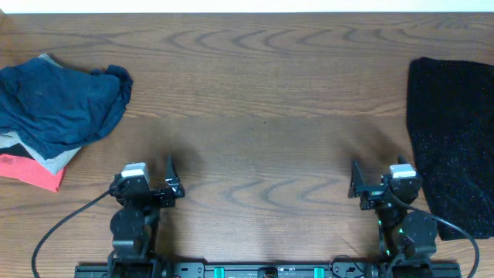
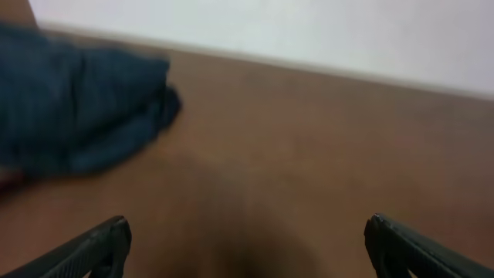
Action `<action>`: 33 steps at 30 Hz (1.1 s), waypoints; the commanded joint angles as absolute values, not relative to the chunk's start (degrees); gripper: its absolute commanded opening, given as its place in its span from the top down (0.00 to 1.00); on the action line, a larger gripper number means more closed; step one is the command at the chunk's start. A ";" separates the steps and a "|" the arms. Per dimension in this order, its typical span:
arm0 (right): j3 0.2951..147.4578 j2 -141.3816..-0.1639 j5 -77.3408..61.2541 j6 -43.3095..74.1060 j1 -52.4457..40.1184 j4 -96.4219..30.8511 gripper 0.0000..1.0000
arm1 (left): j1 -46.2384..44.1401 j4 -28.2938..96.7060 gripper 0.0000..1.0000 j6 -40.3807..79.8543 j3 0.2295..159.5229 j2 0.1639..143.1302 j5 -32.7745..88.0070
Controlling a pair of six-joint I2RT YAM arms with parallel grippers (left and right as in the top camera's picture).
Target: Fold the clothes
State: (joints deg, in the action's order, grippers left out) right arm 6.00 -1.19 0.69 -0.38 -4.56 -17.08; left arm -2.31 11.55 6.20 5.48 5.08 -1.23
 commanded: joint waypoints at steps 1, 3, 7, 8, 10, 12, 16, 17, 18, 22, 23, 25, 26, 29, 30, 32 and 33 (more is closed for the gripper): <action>11.33 -3.42 5.08 0.82 -3.66 -20.95 0.01 | -2.44 14.02 0.02 6.87 11.88 10.39 -0.47; 14.85 -6.35 6.87 0.84 -3.66 -24.36 0.01 | -2.44 15.66 0.02 6.11 15.86 15.16 -0.49; 21.67 -14.50 7.38 2.11 -3.64 -29.78 0.01 | -2.44 19.38 0.02 6.26 24.97 26.15 -0.47; 23.75 -17.50 7.33 3.07 -3.64 -31.40 0.01 | -2.44 20.67 0.02 6.24 27.53 29.08 -0.47; 26.96 -22.35 7.22 4.64 -3.64 -34.15 0.01 | -2.44 23.18 0.02 6.24 31.90 33.89 -0.47; 31.35 -28.34 7.07 7.40 -3.62 -38.98 0.01 | -2.44 26.74 0.02 6.24 36.62 38.50 -0.47; 39.20 -39.99 6.59 7.66 -3.33 -44.03 0.01 | -2.44 33.12 0.02 6.04 43.86 45.15 -0.47; 40.99 -42.68 6.15 7.64 -3.33 -44.18 0.01 | -2.44 34.39 0.02 6.04 45.28 46.54 -0.49; 42.17 -44.38 6.17 7.60 -3.33 -44.23 0.01 | -2.44 34.74 0.02 6.07 46.04 47.51 -0.49; 45.28 -50.41 11.64 10.63 -2.44 -44.38 0.01 | -2.44 34.72 0.03 6.31 46.33 49.28 -0.45; 45.30 -51.59 16.23 13.89 -1.39 -44.40 0.01 | -2.44 34.72 0.02 6.31 46.33 49.50 -0.45; 45.30 -54.19 24.16 18.92 2.42 -44.47 0.01 | -2.44 34.63 0.02 6.31 46.33 49.74 -0.47; 45.30 -55.05 25.82 19.40 4.10 -44.42 0.01 | -2.44 34.48 0.02 6.28 46.33 49.74 -0.47; 45.25 -58.67 29.04 21.06 12.25 -44.40 0.01 | -2.44 34.24 0.02 6.31 46.33 49.74 -0.45; 45.25 -60.10 28.95 22.02 15.35 -44.53 0.01 | -2.44 34.24 0.02 6.31 46.33 49.74 -0.45; 45.25 -62.89 28.40 24.80 20.69 -45.91 0.01 | -2.44 34.24 0.02 6.31 46.33 49.74 -0.45; 45.25 -64.42 27.75 26.55 23.29 -47.00 0.01 | -2.44 34.24 0.02 6.31 46.33 49.74 -0.45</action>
State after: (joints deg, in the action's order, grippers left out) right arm 44.40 -61.73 24.36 20.01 17.96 -45.63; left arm -2.35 34.30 6.17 45.17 49.76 -0.38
